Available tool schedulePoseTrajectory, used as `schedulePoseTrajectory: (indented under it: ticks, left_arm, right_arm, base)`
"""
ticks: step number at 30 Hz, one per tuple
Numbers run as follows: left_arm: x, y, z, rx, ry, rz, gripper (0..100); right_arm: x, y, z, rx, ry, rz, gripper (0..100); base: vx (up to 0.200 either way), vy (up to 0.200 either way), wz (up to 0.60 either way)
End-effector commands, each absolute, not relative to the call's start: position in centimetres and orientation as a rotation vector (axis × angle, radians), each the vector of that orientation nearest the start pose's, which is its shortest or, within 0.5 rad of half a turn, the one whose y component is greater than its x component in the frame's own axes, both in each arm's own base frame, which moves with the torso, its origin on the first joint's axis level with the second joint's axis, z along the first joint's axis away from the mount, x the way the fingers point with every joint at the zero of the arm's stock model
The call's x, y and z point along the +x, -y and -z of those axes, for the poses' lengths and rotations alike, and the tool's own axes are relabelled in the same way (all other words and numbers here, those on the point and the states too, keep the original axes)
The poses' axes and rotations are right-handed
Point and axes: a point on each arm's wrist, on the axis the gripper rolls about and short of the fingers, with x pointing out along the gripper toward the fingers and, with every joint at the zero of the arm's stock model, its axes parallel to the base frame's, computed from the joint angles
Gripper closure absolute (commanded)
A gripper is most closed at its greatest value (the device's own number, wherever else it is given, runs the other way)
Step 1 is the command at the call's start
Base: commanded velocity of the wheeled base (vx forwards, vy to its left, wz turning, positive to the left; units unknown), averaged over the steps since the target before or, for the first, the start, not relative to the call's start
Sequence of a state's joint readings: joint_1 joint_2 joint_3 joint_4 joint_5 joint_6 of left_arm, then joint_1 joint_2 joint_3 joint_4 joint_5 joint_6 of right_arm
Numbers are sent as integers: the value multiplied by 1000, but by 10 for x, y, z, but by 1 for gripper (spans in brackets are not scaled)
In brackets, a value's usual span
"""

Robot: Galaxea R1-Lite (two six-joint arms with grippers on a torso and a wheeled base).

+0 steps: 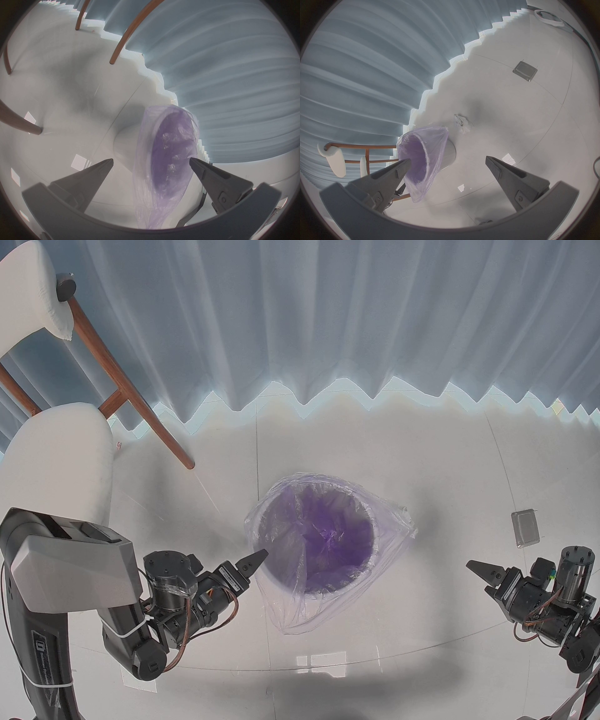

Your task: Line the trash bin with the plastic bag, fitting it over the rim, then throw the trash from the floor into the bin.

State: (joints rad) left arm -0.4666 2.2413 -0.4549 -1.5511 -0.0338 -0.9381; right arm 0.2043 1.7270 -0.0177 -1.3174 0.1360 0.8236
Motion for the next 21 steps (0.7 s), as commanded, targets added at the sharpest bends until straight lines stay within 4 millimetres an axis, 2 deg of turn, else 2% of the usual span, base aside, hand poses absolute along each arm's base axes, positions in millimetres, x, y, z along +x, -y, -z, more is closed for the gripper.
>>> schedulePoseTrajectory:
  ticks: [1,4,5,12,21]
  left_arm:
    - [287,157,-13,-848,-476,362,0]
    - [289,159,-11,-846,-472,356,0]
    - [289,160,-11,-847,-470,355,100]
    - [289,154,-13,-851,-464,338,100]
    - [298,134,-13,-862,-428,258,100]
  right_arm:
    - [184,-41,-71,790,-526,-145,0]
    - [184,-41,-71,790,-525,-146,0]
    - [184,-41,-71,790,-526,-145,0]
    - [184,-41,-71,789,-528,-146,0]
    - [184,-41,-70,791,-529,-143,0]
  base:
    - [0,0,0]
    - [0,0,0]
    - [0,0,0]
    - [0,0,0]
    - [0,0,0]
